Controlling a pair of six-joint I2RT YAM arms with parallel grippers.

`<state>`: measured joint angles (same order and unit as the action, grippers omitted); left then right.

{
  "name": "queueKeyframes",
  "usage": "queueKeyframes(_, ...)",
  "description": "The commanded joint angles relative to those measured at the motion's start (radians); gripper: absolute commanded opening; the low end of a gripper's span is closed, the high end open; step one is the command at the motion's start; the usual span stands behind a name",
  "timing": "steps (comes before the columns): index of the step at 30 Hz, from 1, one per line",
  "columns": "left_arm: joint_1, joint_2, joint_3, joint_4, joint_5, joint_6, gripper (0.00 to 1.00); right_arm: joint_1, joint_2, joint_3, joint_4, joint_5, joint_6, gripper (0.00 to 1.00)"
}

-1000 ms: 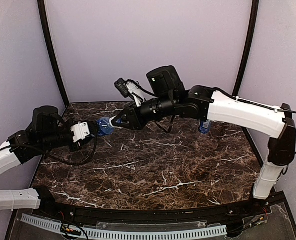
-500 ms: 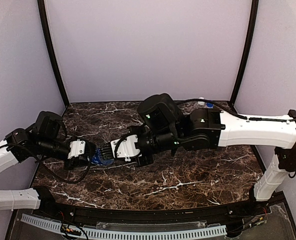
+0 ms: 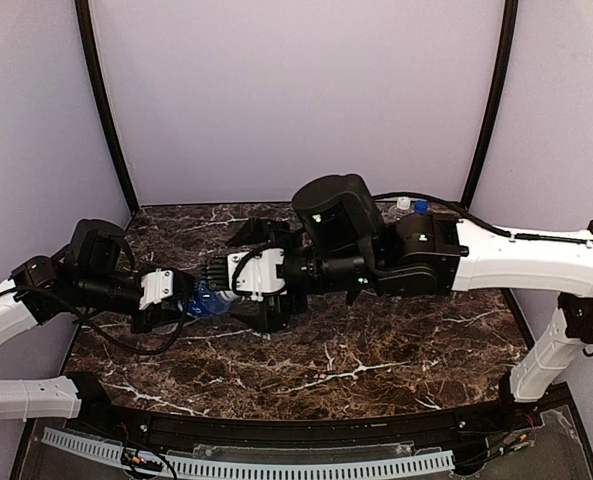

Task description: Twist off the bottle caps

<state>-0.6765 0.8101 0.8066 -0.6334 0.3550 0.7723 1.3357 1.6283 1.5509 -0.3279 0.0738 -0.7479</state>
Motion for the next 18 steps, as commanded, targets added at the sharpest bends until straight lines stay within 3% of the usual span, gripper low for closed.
queueKeyframes(1,0.005,-0.014,0.003,0.156,-0.113,-0.075,0.33,-0.046,-0.086,0.002,0.045,-0.157,0.275,0.99)
queueKeyframes(5,0.006,-0.017,-0.035,0.298,-0.258,-0.083,0.33,-0.201,-0.033,0.127,0.022,-0.221,0.853,0.99)
queueKeyframes(6,0.005,-0.017,-0.052,0.320,-0.298,-0.075,0.33,-0.244,-0.019,0.136,0.018,-0.261,1.059,0.96)
queueKeyframes(8,0.006,-0.016,-0.072,0.375,-0.335,-0.053,0.33,-0.292,0.008,0.128,0.024,-0.301,1.263,0.85)
queueKeyframes(11,0.004,-0.014,-0.088,0.429,-0.342,-0.036,0.33,-0.296,0.041,0.120,0.050,-0.263,1.341,0.79)
queueKeyframes(16,0.003,-0.009,-0.077,0.421,-0.343,-0.030,0.33,-0.275,0.107,0.178,0.048,-0.269,1.342,0.86)
queueKeyframes(18,0.003,-0.010,-0.077,0.417,-0.343,-0.027,0.33,-0.255,0.136,0.211,0.022,-0.247,1.329,0.82)
